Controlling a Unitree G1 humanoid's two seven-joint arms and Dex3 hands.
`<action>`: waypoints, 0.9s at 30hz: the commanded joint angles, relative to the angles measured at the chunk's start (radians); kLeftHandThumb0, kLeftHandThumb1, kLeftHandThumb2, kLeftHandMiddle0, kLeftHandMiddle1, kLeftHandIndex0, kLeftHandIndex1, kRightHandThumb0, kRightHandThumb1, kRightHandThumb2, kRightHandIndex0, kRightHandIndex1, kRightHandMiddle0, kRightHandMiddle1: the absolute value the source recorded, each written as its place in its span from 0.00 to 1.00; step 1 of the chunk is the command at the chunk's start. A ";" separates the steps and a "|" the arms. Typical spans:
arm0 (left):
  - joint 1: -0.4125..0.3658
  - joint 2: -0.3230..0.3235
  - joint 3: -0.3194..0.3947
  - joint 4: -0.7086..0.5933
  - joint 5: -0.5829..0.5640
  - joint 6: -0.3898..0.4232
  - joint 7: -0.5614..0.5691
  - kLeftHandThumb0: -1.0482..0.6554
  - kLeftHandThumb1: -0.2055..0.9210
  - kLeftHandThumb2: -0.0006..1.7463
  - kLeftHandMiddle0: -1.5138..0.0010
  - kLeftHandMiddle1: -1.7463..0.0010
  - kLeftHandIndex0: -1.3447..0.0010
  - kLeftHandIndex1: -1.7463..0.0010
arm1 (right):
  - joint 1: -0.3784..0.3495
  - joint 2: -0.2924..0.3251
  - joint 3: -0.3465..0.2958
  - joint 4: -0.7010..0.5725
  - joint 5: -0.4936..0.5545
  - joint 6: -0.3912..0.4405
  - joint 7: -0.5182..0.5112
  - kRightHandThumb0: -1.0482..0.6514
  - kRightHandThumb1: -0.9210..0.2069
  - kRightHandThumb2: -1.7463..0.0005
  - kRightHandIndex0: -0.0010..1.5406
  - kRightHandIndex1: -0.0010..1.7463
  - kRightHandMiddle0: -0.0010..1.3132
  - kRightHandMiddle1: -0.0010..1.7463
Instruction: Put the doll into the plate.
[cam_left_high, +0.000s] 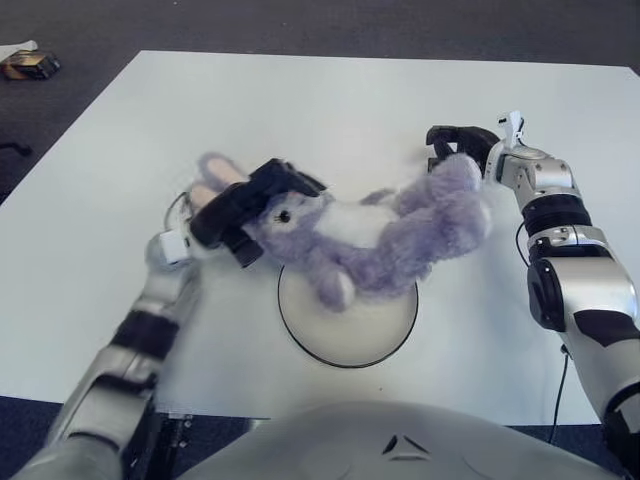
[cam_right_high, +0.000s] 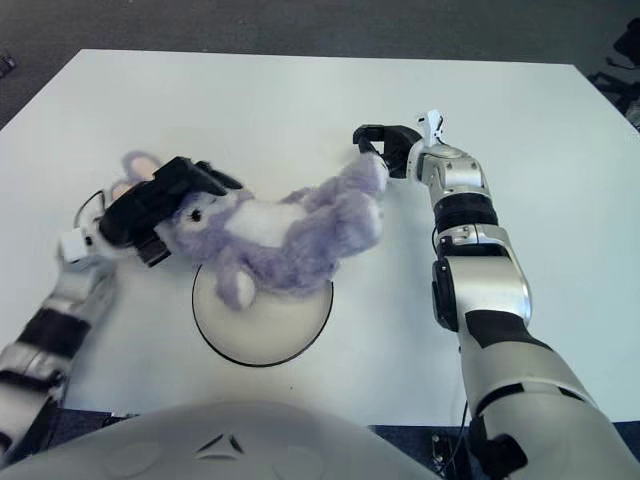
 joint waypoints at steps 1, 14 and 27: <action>0.075 0.106 0.143 -0.199 0.126 0.199 0.111 0.09 1.00 0.43 0.88 0.16 0.90 0.09 | 0.025 0.003 0.008 0.033 -0.021 0.027 -0.009 0.61 0.73 0.13 0.51 1.00 0.48 0.91; -0.130 -0.392 -0.153 0.297 0.042 -0.670 -0.100 0.60 0.44 0.78 0.65 0.00 0.62 0.01 | 0.018 0.002 0.006 0.047 -0.022 0.021 -0.006 0.61 0.73 0.12 0.51 1.00 0.47 0.91; -0.167 -0.143 -0.062 0.121 -0.636 0.369 -0.460 0.61 0.41 0.79 0.60 0.02 0.63 0.01 | 0.011 0.000 0.003 0.071 -0.027 0.008 -0.004 0.61 0.73 0.12 0.51 1.00 0.47 0.91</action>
